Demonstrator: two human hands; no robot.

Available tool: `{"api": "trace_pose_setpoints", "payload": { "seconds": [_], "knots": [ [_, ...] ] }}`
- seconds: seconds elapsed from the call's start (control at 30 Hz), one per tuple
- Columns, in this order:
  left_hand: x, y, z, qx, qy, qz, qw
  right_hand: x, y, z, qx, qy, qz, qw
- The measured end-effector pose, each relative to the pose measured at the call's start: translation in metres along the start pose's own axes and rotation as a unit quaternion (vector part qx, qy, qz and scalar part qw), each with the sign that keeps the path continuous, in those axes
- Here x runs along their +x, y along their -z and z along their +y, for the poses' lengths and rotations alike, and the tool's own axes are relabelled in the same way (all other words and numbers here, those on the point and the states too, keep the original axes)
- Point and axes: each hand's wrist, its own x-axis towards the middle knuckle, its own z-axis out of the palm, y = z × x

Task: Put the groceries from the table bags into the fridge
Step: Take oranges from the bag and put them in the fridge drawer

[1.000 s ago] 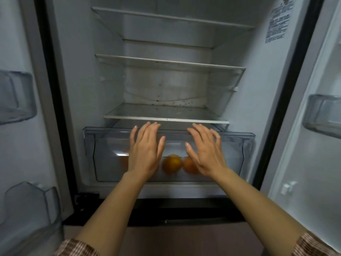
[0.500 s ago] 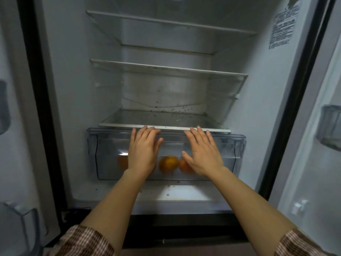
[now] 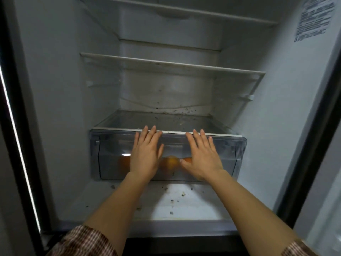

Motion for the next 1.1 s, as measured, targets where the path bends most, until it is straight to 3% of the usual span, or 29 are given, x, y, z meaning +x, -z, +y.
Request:
{"api": "trace_pose_setpoints", "payload": {
  "seconds": [0.17, 0.33, 0.7, 1.1],
  "knots": [
    [-0.014, 0.022, 0.014, 0.032, 0.027, -0.075, 0.996, -0.012, 0.012, -0.002, 0.033, -0.009, -0.012, 0.999],
    [-0.077, 0.062, 0.035, 0.031, 0.056, -0.136, 0.989, -0.078, 0.031, -0.026, 0.080, 0.006, 0.001, 0.997],
    [-0.276, 0.233, 0.096, 0.070, 0.145, -0.098, 0.982, -0.295, 0.091, -0.109, 0.158, 0.078, -0.032, 0.984],
    [-0.468, 0.430, 0.066, 0.179, 0.325, -0.089, 0.924, -0.432, 0.142, -0.284, 0.232, 0.261, -0.104, 0.931]
  ]
}}
